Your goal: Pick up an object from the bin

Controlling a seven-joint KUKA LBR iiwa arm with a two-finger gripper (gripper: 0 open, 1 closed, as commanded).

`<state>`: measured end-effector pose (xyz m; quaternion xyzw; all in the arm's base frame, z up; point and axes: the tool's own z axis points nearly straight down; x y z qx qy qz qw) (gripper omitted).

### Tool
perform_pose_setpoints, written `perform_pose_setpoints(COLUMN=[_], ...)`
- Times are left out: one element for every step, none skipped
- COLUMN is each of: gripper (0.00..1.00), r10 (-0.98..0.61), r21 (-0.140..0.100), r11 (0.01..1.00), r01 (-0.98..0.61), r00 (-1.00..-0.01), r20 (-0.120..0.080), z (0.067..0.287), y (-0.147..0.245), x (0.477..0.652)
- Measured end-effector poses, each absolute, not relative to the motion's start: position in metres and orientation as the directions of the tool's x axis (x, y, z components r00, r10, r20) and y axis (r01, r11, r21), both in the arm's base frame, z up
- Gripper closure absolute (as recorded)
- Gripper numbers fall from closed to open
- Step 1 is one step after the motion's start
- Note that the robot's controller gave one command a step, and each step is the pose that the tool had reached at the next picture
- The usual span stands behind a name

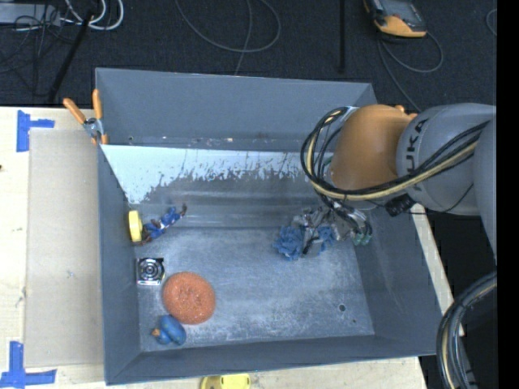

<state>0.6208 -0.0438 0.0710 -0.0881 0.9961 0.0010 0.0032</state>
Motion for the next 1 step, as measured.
perform_pose_setpoints(gripper=[1.00], r10=[-0.175], r21=[0.001], r11=[0.984], r01=[-0.176], r00=[-0.984], r20=[-0.007], z=[0.0710], y=[-0.0438], x=[0.6208])
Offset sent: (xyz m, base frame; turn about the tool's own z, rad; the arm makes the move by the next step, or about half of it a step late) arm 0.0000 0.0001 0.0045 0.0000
